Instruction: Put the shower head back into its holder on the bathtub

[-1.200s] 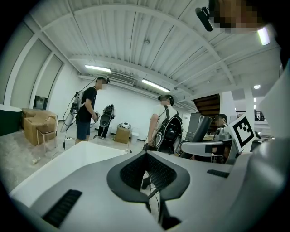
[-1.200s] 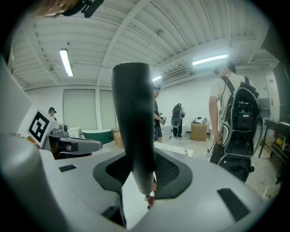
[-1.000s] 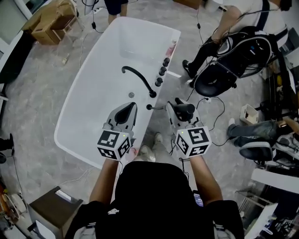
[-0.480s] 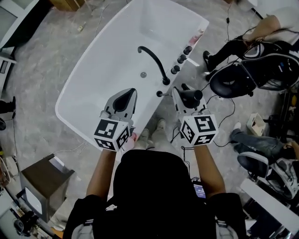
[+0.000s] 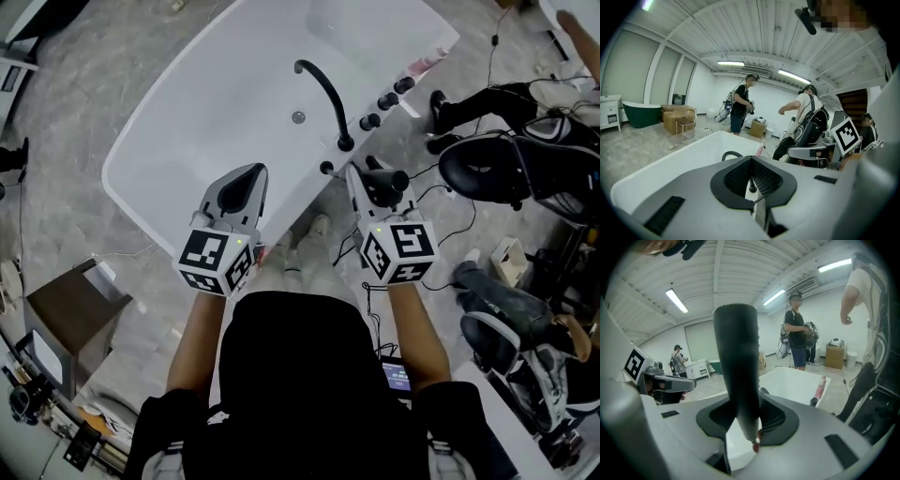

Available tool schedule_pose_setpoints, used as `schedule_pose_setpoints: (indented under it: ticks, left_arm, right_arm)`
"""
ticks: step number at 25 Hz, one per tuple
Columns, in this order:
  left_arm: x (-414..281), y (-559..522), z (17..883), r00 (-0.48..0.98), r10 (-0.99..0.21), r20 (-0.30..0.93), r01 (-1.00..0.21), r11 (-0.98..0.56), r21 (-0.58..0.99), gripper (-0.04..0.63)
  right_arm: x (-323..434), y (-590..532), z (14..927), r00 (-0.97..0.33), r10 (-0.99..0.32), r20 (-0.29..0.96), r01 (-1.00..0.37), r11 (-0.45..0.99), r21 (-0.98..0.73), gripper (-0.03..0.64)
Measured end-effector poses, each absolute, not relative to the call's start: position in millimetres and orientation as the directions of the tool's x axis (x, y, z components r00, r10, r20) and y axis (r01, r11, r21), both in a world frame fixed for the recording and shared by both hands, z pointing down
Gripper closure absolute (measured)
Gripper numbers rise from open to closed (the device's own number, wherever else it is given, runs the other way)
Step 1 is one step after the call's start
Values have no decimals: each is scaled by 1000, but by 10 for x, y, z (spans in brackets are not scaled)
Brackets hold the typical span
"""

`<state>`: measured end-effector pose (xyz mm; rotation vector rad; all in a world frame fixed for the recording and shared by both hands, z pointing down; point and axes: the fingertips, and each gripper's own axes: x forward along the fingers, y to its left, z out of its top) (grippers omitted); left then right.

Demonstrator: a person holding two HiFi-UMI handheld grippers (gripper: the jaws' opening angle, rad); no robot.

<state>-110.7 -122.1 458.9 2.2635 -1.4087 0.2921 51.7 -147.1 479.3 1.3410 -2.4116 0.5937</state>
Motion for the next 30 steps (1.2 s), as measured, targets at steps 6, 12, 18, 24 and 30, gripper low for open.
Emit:
schedule_pose_setpoints:
  ticks: [6, 12, 18, 24, 30]
  left_arm:
    - [-1107, -1316, 4871, 416, -794, 444, -907, -323, 271, 581]
    - [-1078, -1295, 5153, 381, -787, 485, -920, -272, 283, 581]
    - [-1030, -1299, 5423, 369, -772, 517, -924, -249, 289, 581]
    - [-982, -1265, 5701, 383, -752, 537, -916, -237, 322, 581]
    - [-942, -1253, 5894, 406, -738, 539, -906, -251, 339, 581]
  right_arm:
    - [499, -1609, 5126, -533, -680, 504, -839, 504, -206, 477]
    - [546, -1604, 5469, -547, -631, 551, -820, 537, -199, 477]
    - [586, -1634, 5760, -555, -599, 577, -810, 547, -211, 477]
    - [584, -1630, 6025, -554, -577, 600, -804, 558, -206, 477]
    - [561, -1623, 6280, -544, -565, 620, -803, 565, -190, 477]
